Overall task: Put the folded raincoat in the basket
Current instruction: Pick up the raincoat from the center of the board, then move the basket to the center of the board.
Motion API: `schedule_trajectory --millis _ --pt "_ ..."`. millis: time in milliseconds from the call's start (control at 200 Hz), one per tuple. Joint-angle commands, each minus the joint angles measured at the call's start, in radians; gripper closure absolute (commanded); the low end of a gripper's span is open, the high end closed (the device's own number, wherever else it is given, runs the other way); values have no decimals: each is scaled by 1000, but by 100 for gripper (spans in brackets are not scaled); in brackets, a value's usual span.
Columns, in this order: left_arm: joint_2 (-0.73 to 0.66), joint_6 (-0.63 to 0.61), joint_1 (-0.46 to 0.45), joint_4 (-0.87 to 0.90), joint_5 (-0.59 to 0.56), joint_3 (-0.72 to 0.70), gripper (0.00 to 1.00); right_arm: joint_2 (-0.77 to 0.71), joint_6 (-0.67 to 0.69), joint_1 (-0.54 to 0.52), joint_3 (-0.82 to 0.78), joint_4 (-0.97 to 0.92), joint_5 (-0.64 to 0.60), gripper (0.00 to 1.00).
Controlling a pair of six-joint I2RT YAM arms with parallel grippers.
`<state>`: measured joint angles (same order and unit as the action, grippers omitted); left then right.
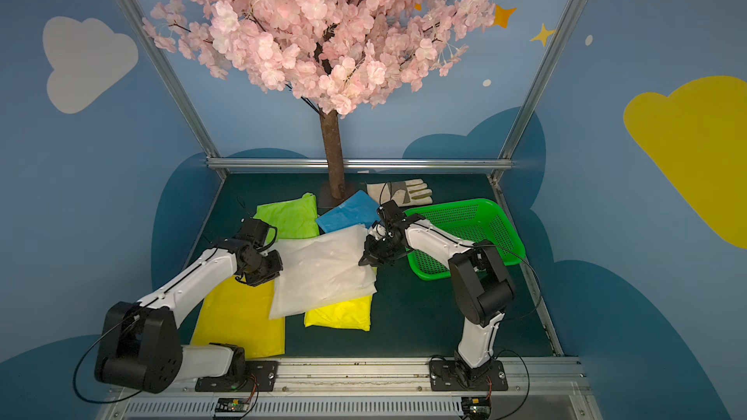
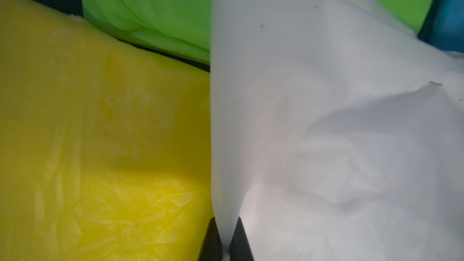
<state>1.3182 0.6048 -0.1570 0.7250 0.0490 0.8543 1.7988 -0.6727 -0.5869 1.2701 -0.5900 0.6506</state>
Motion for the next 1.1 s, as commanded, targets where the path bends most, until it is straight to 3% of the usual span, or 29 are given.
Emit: schedule_trajectory --millis 0,165,335,466,641,851,1091 --pt "-81 15 1 7 118 -3 97 -72 60 27 62 -73 31 100" --pt "-174 102 -30 -68 304 12 98 -176 142 162 128 -202 33 100" --pt "-125 232 -197 -160 278 122 97 -249 208 387 213 -347 4 100" --pt "74 302 -356 -233 253 289 97 -272 254 531 287 -449 -45 100" --pt "428 332 -503 -240 255 630 97 -303 244 689 318 -492 -130 100" --pt "795 349 -592 -142 290 1073 98 -321 281 801 316 -494 -247 100" --pt "1068 377 -634 -23 307 1444 98 -272 320 878 356 -527 -307 100"
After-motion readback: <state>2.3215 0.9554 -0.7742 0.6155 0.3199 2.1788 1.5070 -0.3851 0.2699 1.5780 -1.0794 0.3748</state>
